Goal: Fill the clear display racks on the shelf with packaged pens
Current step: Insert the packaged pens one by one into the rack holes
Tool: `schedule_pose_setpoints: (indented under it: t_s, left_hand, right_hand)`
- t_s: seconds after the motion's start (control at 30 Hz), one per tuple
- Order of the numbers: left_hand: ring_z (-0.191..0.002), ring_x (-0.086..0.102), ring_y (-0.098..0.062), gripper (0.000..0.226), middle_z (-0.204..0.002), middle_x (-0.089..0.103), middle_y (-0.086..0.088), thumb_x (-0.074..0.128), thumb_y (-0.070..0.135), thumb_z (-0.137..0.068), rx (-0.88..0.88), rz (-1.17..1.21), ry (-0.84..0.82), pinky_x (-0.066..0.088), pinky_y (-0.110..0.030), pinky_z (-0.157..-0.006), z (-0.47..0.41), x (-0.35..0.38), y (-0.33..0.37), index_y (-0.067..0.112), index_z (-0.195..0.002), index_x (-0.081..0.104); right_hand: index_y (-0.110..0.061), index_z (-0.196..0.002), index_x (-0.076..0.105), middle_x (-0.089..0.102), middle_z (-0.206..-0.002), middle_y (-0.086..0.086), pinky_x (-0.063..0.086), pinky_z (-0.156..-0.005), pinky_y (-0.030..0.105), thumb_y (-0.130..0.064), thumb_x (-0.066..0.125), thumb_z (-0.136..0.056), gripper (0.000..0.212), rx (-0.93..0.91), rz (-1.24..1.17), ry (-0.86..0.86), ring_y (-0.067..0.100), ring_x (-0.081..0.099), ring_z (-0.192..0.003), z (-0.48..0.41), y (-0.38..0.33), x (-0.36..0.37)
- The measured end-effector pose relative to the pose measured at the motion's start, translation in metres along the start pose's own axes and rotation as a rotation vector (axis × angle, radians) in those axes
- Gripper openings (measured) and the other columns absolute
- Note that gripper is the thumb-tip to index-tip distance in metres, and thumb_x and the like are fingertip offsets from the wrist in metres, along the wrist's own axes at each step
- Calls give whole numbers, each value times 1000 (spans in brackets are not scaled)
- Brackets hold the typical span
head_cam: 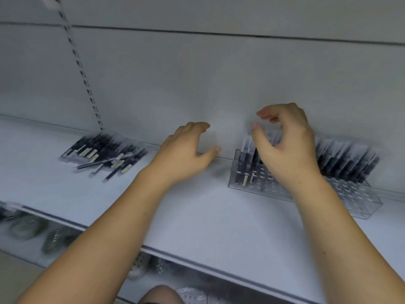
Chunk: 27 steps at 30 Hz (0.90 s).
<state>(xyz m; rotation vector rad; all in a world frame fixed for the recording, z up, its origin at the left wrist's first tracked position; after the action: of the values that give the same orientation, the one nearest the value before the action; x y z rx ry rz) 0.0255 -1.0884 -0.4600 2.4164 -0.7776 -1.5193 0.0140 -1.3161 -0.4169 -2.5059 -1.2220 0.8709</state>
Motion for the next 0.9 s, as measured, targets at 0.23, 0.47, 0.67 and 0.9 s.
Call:
schedule_pose_setpoints:
  t_s: [0.23,0.47,0.67,0.9]
  left_hand:
    - [-140,45,-25,79,-150,49,-1,68,63,-87,-239,-277,-72,42,-44,-111,47,-59,-86,23,-150,44]
    - [-137,41,-32,89,-147,46,-8,67,77,-78,-478,-467,-234,44,-47,-104,67,-86,-152,22,-145,47]
    - [-137,38,-32,90,-150,43,-9,57,83,-80,-504,-526,-330,40,-58,-104,59,-73,-163,19,-144,50]
    - [-140,42,-38,66,-155,42,-17,62,61,-94,-496,-462,-380,43,-48,-107,43,-73,-163,12,-138,56]
  right_hand:
    - [-22,-108,67,63,-102,-3,46,-91,45,-37,65,-89,24,-180,-17,-280,23,58,-100,0,-77,72]
    - [-23,-108,66,62,-104,-6,44,-94,42,-41,60,-91,25,-165,-40,-440,19,57,-106,26,-120,124]
    - [-28,-108,66,61,-105,-10,37,-95,36,-36,65,-94,16,-136,-27,-456,15,55,-108,35,-128,127]
    - [-31,-103,67,60,-101,-12,33,-93,33,-34,63,-96,8,-106,7,-481,12,54,-106,38,-126,122]
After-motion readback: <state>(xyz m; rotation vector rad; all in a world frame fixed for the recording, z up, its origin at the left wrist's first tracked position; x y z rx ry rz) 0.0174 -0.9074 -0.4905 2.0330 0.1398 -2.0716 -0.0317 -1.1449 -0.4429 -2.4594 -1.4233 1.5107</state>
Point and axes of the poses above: each hand's wrist, its own z-axis away from the middle knuckle, its own x-axis out of the palm, y = z × x, the point moved 3 cm from there along -z, towards the middle knuckle
